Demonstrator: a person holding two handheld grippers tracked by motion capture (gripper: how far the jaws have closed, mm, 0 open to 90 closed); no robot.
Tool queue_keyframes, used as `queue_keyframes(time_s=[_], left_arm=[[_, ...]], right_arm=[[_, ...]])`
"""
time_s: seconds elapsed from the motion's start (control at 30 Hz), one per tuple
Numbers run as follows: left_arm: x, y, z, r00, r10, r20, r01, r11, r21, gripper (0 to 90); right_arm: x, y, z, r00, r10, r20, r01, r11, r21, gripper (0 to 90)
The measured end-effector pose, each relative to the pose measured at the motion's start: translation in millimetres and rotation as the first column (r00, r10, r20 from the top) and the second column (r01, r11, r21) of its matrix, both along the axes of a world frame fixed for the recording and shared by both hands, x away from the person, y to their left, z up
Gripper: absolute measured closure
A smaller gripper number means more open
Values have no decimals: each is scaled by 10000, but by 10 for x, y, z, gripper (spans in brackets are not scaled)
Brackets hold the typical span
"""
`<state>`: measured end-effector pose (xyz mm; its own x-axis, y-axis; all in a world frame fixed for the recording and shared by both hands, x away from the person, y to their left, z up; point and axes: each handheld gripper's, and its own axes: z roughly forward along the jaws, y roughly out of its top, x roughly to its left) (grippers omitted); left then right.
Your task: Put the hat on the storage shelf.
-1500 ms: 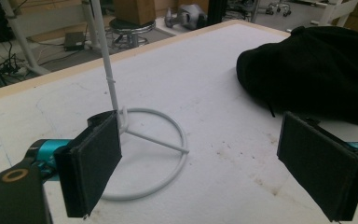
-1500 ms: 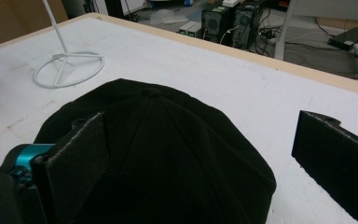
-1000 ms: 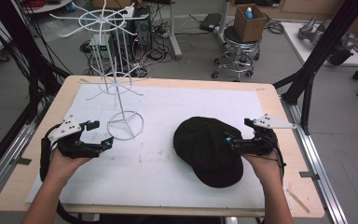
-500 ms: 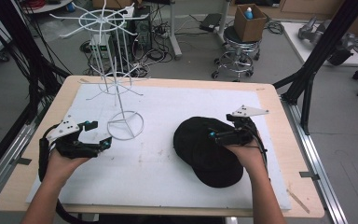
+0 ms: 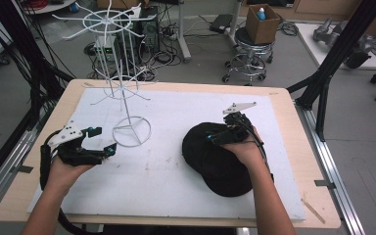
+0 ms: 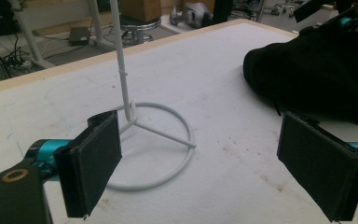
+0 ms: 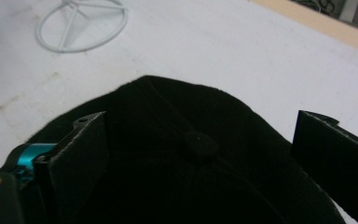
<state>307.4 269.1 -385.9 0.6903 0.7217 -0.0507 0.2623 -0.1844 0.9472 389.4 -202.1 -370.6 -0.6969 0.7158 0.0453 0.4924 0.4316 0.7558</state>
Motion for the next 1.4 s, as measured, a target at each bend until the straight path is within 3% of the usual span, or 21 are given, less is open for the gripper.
queue_keyframes(time_s=[0.03,0.1,0.2,0.23,0.27,0.3,0.33,0.43,0.53,0.63,0.77,0.87,1.13,1.23,1.4], left_arm=[[-1,-1,0,10000,1,-6,-1,10000,7,139],[2,-1,-2,10000,6,-20,-6,10000,45,139],[6,-4,-6,10000,17,-65,-16,10000,73,139],[6,-4,-7,10000,27,-74,-26,10000,69,139],[5,-5,-7,10000,29,-79,-28,10000,75,139],[5,-5,-7,10000,29,-79,-28,10000,75,139],[5,-5,-6,10000,27,-79,-26,10000,84,139],[5,-5,-7,10000,13,-93,-12,9999,104,140],[6,-7,-9,9999,35,-99,-34,9999,105,140],[6,-5,-9,9999,23,-100,-22,9999,108,140],[5,-4,-8,9999,27,-113,-26,10000,94,140],[5,-2,-7,9999,47,-111,-46,10000,80,140],[4,0,-4,9999,37,-96,-37,10000,35,140],[4,3,-3,9999,21,-102,-21,10000,46,140],[3,1,-1,10000,-9,-94,10,10000,31,140]], right_arm=[[22,-6,-37,9997,-1,-242,-8,9994,-359,65],[23,-9,-48,9992,-9,-395,-9,9990,-458,101],[8,-19,-35,9968,276,-757,-313,9983,-488,283],[-9,-16,-21,9949,377,-939,-436,9971,-621,429],[-16,-14,-21,9946,373,-973,-454,9955,-833,486],[-16,-14,-21,9946,373,-973,-454,9955,-833,486],[-19,-20,-33,9909,382,-1292,-500,9948,-892,564],[-26,-30,-37,9877,344,-1525,-490,9945,-927,638],[-63,-57,-35,9899,419,-1353,-520,9960,-722,716],[-79,-80,-21,9923,457,-1149,-510,9978,-434,727],[-157,-99,99,9976,549,-418,-541,9984,182,734],[-196,-104,166,9983,560,-148,-554,9977,388,736],[-304,-101,408,9938,889,661,-940,9925,787,736],[-358,-124,525,9908,881,1026,-1001,9879,1185,736],[-402,-144,689,9867,913,1342,-1111,9826,1488,736]])
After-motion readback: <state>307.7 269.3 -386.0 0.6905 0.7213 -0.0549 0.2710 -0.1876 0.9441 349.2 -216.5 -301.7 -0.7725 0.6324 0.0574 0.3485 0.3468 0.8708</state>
